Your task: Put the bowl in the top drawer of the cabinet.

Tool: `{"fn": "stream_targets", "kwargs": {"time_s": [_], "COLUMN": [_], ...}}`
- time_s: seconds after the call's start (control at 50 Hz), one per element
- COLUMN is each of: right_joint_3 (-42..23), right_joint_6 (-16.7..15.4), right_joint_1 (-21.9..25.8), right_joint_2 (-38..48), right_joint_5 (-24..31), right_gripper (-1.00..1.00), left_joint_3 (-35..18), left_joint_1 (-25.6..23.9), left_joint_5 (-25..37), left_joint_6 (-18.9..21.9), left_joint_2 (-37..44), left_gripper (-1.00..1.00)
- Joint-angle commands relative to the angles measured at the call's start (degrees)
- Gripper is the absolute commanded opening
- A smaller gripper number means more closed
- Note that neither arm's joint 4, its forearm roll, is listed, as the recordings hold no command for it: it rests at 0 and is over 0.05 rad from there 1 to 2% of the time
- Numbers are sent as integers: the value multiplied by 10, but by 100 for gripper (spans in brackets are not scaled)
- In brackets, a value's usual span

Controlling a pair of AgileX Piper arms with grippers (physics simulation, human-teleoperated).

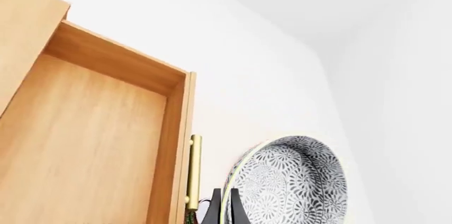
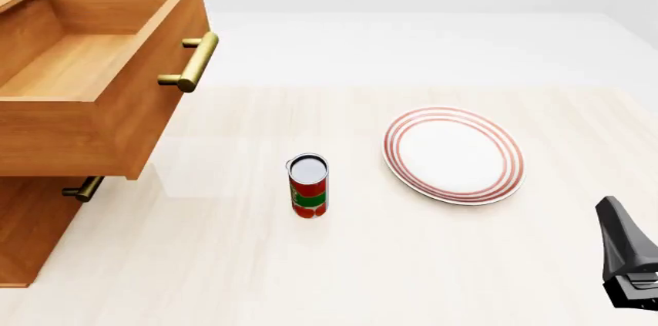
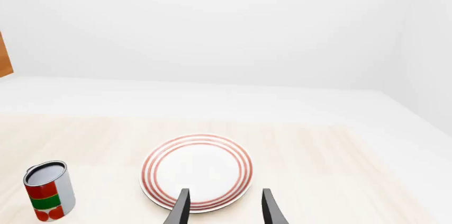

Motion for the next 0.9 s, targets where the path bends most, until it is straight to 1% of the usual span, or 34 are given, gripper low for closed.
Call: {"fn": "stream_targets", "kwargs": {"time_s": [0.02, 0.3, 0.56, 0.72, 0.9], "right_joint_3": [0, 0, 0, 0, 0], "right_joint_6": [0, 0, 0, 0, 0], "right_joint_1": [0, 0, 0, 0, 0], "right_joint_2": [0, 0, 0, 0, 0], "right_joint_5": [0, 0, 0, 0, 0], "right_gripper": [100, 100, 100, 100, 100], "left_joint_3": [1, 22, 0, -12, -12], "left_joint_1": [44, 105, 129, 155, 166], "left_joint_5": [7, 9, 22, 26, 23], "left_joint_6": [-4, -4, -1, 9, 16], "left_joint_2": [-15, -25, -13, 0, 14], "left_gripper": [-100, -100, -100, -100, -100]}}
